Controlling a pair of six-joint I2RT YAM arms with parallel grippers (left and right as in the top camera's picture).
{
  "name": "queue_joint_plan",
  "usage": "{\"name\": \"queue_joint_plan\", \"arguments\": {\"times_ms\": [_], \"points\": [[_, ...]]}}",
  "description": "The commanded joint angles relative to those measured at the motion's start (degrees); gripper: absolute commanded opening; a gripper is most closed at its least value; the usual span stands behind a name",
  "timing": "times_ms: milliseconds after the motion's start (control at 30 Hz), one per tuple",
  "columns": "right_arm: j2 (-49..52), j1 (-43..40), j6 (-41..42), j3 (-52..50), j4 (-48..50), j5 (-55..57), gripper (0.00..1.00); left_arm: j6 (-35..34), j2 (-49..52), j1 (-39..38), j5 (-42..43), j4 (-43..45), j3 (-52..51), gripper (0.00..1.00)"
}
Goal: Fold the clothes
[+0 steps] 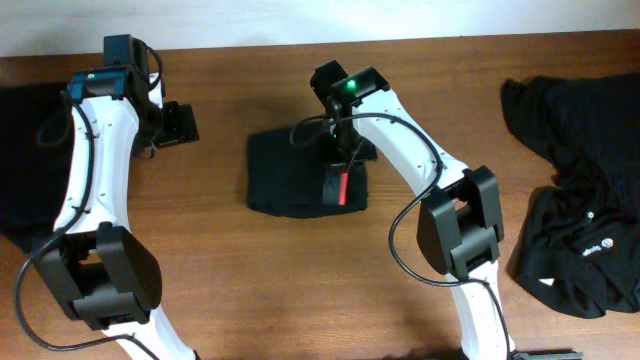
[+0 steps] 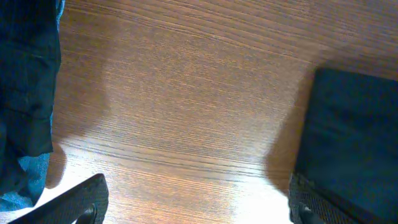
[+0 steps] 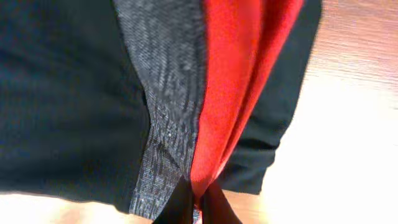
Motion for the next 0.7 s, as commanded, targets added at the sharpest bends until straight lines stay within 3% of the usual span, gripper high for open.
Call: {"name": "queue_joint_plan", "arguments": {"times_ms": [0,167,500,600,667], "points": [[-0.9,-1.4,2.0,0.7,-1.8,8.2,0.04,0.5,0.5,0.2,-0.6,-0.2,1.2,0.92],[-0.9,-1.8,4.0,0.8,-4.6,18.2,0.04,0.5,0.5,0.2,-0.6,-0.2,1.2,0.92],[-1.1,-4.8,1.5,4.5,-6.6,21.4,0.04,0.5,0.5,0.2,-0.6,-0.2,1.2,0.92],[-1.4,-4.7,0.3,9.3,-11.1,22.0,0.04,0.5,0.5,0.2,-0.6,-0.2,1.2,0.92],[-1.7,-4.7,2.2,11.3,-10.3,30.5,0.04,0.5,0.5,0.2,-0.6,-0.1,1.2,0.92]]}}
